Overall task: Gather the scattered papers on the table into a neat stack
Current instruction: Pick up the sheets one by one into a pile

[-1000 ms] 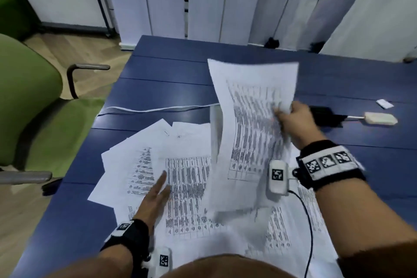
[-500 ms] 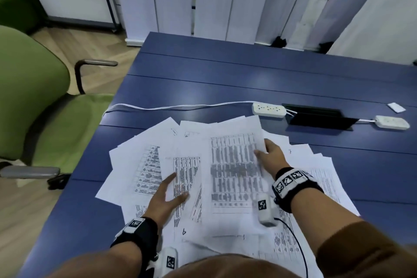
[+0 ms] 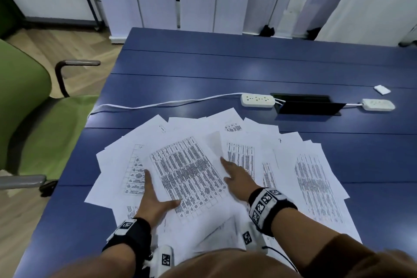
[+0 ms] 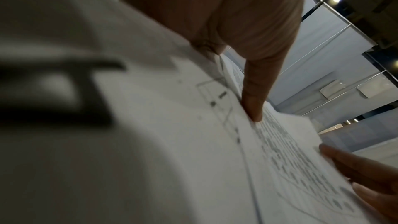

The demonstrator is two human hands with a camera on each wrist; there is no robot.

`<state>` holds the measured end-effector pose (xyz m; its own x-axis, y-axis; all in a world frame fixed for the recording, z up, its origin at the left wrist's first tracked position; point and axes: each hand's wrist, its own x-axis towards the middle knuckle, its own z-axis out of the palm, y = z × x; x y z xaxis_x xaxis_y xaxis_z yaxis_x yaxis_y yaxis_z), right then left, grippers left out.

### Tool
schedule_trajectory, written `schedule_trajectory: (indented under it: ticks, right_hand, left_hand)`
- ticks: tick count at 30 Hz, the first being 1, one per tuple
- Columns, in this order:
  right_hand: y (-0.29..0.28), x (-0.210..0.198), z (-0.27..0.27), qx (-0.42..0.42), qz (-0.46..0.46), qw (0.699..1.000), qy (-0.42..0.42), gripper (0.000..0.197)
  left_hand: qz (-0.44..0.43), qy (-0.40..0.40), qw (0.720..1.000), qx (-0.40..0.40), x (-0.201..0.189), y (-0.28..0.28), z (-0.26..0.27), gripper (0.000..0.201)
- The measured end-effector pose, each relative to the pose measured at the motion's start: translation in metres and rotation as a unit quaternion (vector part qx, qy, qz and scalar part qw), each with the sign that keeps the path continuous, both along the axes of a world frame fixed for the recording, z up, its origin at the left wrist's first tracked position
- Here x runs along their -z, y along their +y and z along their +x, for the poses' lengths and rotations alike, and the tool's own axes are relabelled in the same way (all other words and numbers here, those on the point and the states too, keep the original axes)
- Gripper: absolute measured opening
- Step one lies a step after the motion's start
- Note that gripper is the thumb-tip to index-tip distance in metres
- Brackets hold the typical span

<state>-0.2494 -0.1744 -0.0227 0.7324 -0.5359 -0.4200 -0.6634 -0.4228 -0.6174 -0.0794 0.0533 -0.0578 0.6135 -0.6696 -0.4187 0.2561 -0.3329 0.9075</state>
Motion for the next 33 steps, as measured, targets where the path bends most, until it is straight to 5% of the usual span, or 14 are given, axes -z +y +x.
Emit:
schedule_trajectory:
  ticks: [2, 4, 6, 9, 16, 19, 25, 29, 33]
  right_hand:
    - [-0.004, -0.006, -0.007, 0.000, 0.010, 0.999, -0.050, 0.073]
    - [-0.014, -0.008, -0.021, 0.094, -0.057, 0.994, -0.028, 0.073]
    - [-0.027, -0.017, -0.042, 0.252, -0.145, 0.953, 0.087, 0.060]
    - [-0.042, -0.028, -0.074, 0.391, -0.092, 0.894, 0.199, 0.069]
    - [-0.027, -0.025, -0.073, 0.335, 0.161, 0.928, -0.013, 0.101]
    - [-0.023, -0.030, -0.063, 0.329, 0.089, 0.940, 0.000, 0.089]
    - [-0.058, -0.104, -0.062, 0.375, -0.136, 0.911, -0.107, 0.016]
    - [-0.074, -0.176, -0.060, 0.341, -0.053, 0.884, -0.315, 0.021]
    - [-0.067, -0.202, -0.047, 0.318, 0.059, 0.868, -0.376, 0.033]
  left_hand:
    - [-0.004, 0.012, 1.000, -0.007, 0.002, 0.002, 0.001, 0.153]
    - [-0.008, 0.018, 1.000, -0.014, 0.001, 0.002, 0.000, 0.154]
    - [-0.013, 0.018, 1.000, -0.016, -0.001, 0.002, 0.000, 0.151]
    - [-0.028, 0.009, 1.000, -0.009, -0.004, -0.001, 0.002, 0.130]
    - [-0.032, 0.030, 0.999, -0.015, -0.005, -0.003, 0.000, 0.094]
    - [-0.032, 0.044, 0.998, -0.017, -0.010, -0.004, -0.002, 0.100]
    - [-0.053, 0.053, 0.997, -0.032, -0.013, -0.006, -0.005, 0.104]
    - [-0.048, 0.049, 0.997, -0.031, -0.012, -0.007, -0.004, 0.101]
    - [-0.028, 0.065, 0.997, -0.041, -0.008, -0.005, 0.000, 0.076]
